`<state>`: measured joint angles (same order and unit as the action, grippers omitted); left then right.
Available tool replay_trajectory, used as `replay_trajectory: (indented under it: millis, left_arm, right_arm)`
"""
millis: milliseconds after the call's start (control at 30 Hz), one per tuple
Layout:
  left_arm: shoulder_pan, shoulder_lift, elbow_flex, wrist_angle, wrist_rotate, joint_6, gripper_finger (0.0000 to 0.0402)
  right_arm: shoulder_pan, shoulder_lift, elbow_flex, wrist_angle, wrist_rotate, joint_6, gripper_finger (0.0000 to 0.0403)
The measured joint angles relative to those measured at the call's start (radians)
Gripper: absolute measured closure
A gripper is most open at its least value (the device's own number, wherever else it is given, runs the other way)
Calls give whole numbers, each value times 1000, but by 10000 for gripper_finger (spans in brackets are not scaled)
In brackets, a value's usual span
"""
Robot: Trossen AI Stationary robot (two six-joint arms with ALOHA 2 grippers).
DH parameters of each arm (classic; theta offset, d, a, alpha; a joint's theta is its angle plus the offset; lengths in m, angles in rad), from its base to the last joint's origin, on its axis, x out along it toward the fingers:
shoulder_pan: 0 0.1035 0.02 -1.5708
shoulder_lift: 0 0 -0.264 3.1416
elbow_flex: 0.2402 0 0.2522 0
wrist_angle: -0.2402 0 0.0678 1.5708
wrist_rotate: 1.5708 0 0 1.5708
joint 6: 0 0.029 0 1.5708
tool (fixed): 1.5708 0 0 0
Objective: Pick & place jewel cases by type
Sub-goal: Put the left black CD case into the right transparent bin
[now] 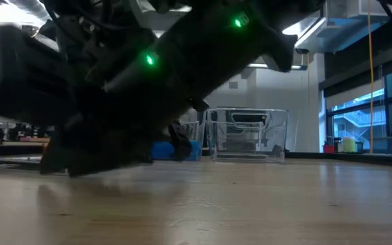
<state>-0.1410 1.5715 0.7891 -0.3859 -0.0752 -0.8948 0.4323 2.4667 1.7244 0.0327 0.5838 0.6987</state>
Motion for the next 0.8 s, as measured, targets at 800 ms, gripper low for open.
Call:
replay_trajectory:
  millis: [800]
  left_arm:
    - [-30, -2, 1, -7, 64, -73, 126]
  right_arm:
    - [-49, 4, 9, -204, 27, 98, 276]
